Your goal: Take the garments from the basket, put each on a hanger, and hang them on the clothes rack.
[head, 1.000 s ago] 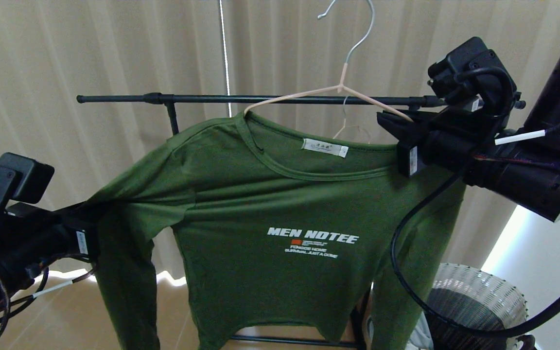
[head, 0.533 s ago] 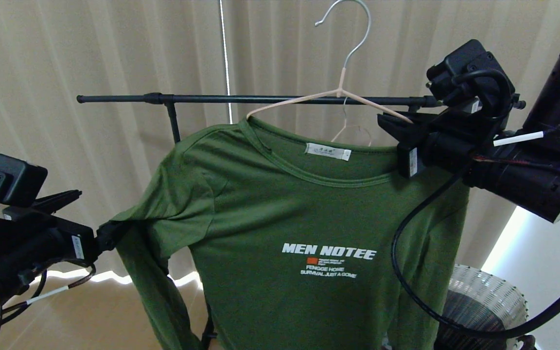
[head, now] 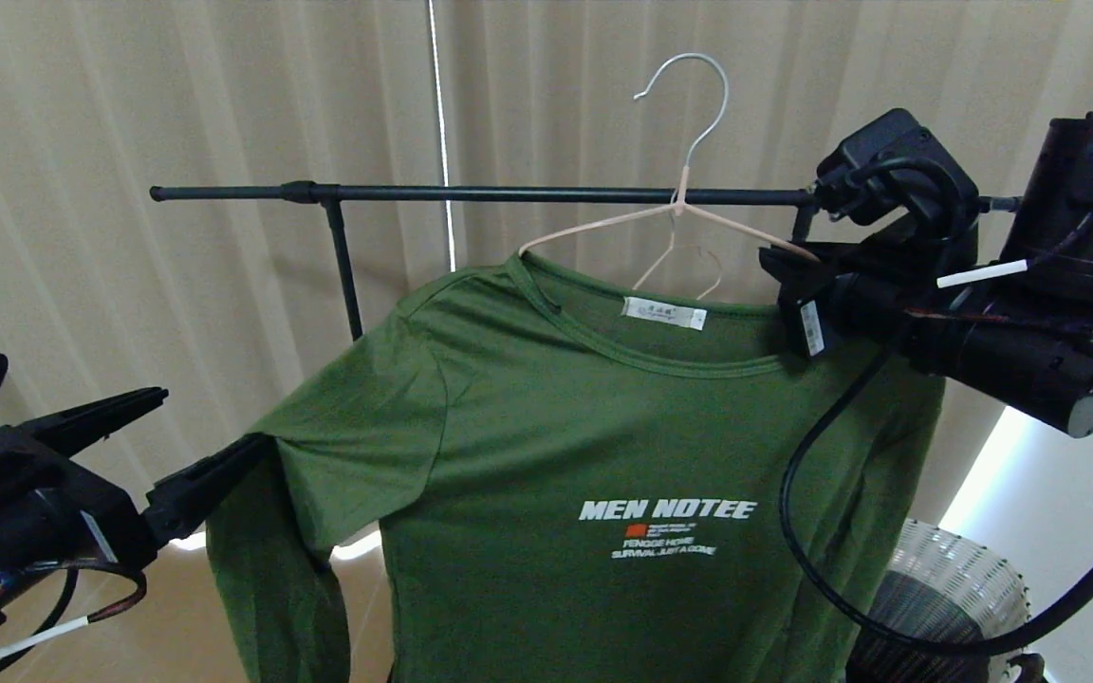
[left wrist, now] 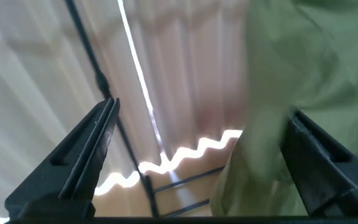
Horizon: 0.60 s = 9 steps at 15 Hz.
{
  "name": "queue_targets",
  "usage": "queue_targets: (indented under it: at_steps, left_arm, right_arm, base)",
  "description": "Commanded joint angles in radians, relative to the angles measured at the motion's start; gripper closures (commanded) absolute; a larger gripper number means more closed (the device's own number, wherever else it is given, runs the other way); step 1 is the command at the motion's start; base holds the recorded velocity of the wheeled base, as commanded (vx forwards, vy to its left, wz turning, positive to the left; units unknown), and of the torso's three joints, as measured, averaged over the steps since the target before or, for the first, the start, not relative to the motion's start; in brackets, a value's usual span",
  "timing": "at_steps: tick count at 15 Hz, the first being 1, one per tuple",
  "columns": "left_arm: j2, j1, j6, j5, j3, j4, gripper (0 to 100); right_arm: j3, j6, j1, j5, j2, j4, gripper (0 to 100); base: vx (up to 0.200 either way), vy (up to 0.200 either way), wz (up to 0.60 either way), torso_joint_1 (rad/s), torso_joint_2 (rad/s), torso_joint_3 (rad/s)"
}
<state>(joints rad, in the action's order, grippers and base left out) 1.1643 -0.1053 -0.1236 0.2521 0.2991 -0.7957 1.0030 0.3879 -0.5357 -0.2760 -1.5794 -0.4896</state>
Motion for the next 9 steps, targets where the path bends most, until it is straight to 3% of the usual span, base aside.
queue_targets:
  at_steps: [1,3,9]
  left_arm:
    - [-0.003,0.003,0.021,0.001,-0.005,0.000,0]
    - [0.018,0.019,0.044,0.001,-0.025,-0.005,0]
    - [0.025,0.021,0.047,0.001,-0.015,-0.011,0]
  right_arm:
    - [0.000,0.000,0.011,-0.009,-0.002,0.009,100]
    - [0.002,0.000,0.039,-0.063,0.018,0.092,100]
    - [0.006,-0.001,0.053,-0.114,0.068,0.258,100]
  base:
    - [0.000,0.000,0.00,0.000,0.00,0.000]
    - [0.000,0.000,0.00,0.000,0.00,0.000]
    - [0.000,0.000,0.00,0.000,0.00,0.000]
